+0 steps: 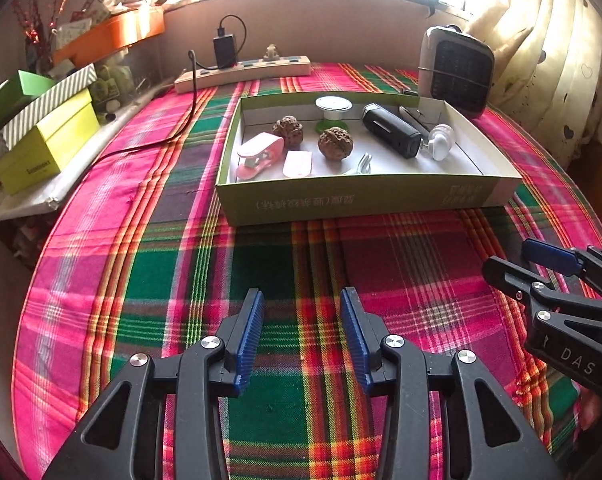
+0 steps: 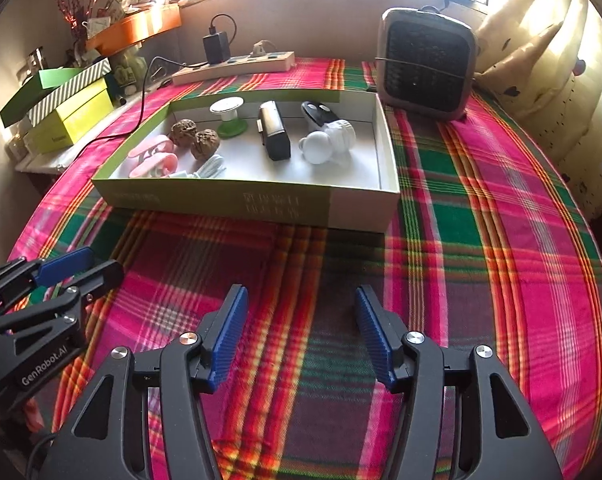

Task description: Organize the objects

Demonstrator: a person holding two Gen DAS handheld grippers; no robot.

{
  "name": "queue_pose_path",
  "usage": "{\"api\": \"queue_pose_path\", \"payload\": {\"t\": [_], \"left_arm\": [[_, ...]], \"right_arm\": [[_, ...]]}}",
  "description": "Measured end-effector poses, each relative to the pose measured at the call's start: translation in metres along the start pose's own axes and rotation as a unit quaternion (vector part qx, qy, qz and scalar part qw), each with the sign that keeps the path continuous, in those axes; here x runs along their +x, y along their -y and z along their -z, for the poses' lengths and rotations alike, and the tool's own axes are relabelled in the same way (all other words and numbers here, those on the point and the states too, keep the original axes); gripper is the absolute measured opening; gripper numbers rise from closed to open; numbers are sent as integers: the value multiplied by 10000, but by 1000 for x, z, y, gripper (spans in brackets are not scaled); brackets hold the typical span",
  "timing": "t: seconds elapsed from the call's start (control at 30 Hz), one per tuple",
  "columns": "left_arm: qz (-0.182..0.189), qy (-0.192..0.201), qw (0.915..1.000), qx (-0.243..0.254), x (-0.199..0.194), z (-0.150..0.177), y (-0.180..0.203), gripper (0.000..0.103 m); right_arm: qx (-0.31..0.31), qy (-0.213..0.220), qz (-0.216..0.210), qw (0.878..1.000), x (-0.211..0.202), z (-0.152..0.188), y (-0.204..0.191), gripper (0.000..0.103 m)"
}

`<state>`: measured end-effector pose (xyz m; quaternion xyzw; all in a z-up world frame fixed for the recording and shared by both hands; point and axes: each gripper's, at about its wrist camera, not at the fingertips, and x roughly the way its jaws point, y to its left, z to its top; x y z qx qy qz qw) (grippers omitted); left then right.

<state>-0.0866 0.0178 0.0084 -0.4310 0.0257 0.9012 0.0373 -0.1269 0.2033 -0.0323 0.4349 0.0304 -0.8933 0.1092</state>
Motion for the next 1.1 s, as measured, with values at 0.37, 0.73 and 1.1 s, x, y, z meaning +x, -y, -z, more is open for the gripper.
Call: {"api": "queue_pose_path", "payload": {"t": [0.37, 0.73, 1.1], "left_arm": [[-97, 78, 9998, -142, -3, 5, 0, 41], [-85, 77, 9997, -195, -3, 6, -1, 42], [-77, 76, 9997, -206, -3, 6, -1, 43]], "right_arm": [[-90, -12, 179, 9998, -4, 10, -5, 68], [-14, -57, 260, 9996, -5, 13, -3, 78], [-31, -74, 238, 9997, -4, 14, -4, 82]]}}
